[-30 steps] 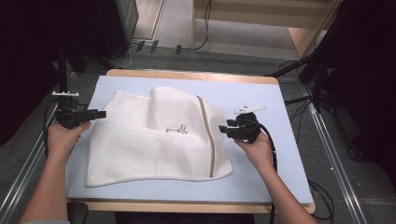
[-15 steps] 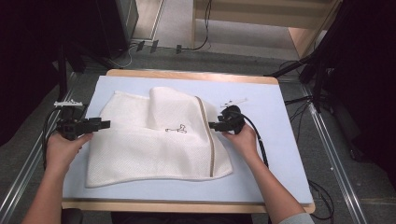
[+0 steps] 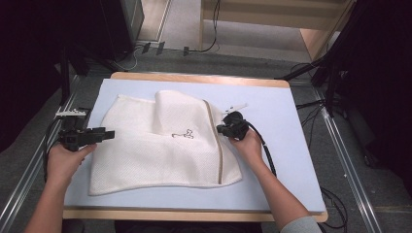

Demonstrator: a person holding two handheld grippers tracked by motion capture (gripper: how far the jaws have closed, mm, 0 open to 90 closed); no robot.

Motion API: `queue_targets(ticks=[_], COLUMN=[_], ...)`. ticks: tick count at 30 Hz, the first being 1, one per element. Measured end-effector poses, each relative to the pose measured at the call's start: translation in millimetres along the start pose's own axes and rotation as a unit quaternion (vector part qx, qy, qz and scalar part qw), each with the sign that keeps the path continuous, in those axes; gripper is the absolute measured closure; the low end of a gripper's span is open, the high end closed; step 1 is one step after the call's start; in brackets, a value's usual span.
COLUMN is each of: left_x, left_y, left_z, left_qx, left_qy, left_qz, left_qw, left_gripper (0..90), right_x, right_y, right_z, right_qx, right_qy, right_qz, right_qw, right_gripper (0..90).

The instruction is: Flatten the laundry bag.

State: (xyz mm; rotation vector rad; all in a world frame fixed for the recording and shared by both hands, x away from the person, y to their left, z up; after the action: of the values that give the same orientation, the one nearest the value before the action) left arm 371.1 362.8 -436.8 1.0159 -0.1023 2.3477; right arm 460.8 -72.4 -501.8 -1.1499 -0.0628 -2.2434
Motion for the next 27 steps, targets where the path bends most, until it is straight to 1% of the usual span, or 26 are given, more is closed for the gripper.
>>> queue_targets(ticks=[2, 3, 4, 5, 6, 8, 9, 12, 16, 18, 22, 24, 25, 26, 27], left_x=[-0.3, -0.7, -1.8, -3.0, -4.2, -6.8, -7.4, -10.8, -16.8, -20.4, -26.7, -29.3, -30.9, -32.1, -33.1], left_y=[0.3, 0.2, 0.3, 0.5, 0.7, 1.6, 1.9, 3.7, 8.9, 11.0, 10.8, 9.1, 8.2, 8.0, 7.3], left_z=[0.4, 0.6, 1.0, 1.2, 1.6, 2.9, 3.3, 6.0, 9.5, 9.7, 9.3, 7.5, 5.7, 4.6, 2.6], left_qx=[0.001, 0.001, 0.001, -0.001, -0.003, -0.003, -0.005, -0.007, -0.013, -0.022, -0.020, -0.021, -0.020, -0.017, -0.016], left_qy=[0.001, 0.002, 0.002, 0.000, -0.002, -0.002, -0.003, -0.002, -0.003, -0.008, -0.015, -0.023, -0.029, -0.030, -0.034], left_qz=[-0.002, -0.001, -0.003, -0.003, -0.003, -0.005, -0.005, -0.008, -0.015, -0.018, -0.021, -0.020, -0.019, -0.019, -0.019], left_qw=[1.0000, 1.0000, 1.0000, 1.0000, 1.0000, 1.0000, 1.0000, 0.9999, 0.9998, 0.9996, 0.9995, 0.9993, 0.9992, 0.9992, 0.9991], left_gripper=[44.9, 44.8, 44.7, 44.6, 44.6, 44.4, 44.3, 44.2, 44.1, 44.0, 43.6, 43.5, 43.5, 43.6, 43.7], right_x=[6.9, 12.9, 19.6, 26.6, 33.4, 44.7, 51.1, 64.4, 83.3, 89.7, 98.6, 101.0, 101.5, 103.1, 103.6], right_y=[4.8, 8.0, 11.7, 15.3, 18.3, 24.4, 26.5, 30.6, 34.6, 35.5, 34.4, 31.2, 30.1, 27.9, 27.6], right_z=[-2.3, -4.6, -7.1, -10.3, -14.4, -24.1, -31.0, -43.8, -59.7, -68.5, -86.4, -95.8, -99.1, -102.7, -103.8], right_qx=[-0.005, -0.011, -0.014, -0.016, -0.022, -0.021, -0.027, -0.027, -0.032, -0.036, -0.035, -0.038, -0.033, -0.035, -0.032], right_qy=[-0.010, -0.014, -0.012, -0.003, -0.001, 0.000, -0.001, 0.001, 0.006, 0.002, -0.009, -0.017, -0.019, -0.021, -0.019], right_qz=[-0.008, -0.008, -0.006, -0.006, -0.006, -0.005, -0.007, -0.010, -0.014, -0.022, -0.028, -0.028, -0.028, -0.028, -0.026], right_qw=[0.9999, 0.9998, 0.9998, 0.9999, 0.9998, 0.9998, 0.9996, 0.9996, 0.9994, 0.9991, 0.9989, 0.9987, 0.9989, 0.9988, 0.9990], right_gripper=[89.7, 89.6, 89.6, 89.6, 89.5, 89.2, 89.1, 88.7, 88.5, 88.5, 88.2, 88.1, 88.1, 87.9, 87.9])
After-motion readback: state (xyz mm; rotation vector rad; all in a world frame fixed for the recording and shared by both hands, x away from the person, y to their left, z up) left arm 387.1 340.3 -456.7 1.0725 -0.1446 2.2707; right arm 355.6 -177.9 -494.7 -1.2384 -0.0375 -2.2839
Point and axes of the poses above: each handheld gripper's, and its own axes: x roughly backward along the jaws, z roughly out of its top, y roughly to its right, the point moved 5 cm from there along -x, roughly forward along the jaws, and after that the axes turned 12 degrees about -x, right-handed, at the moved point
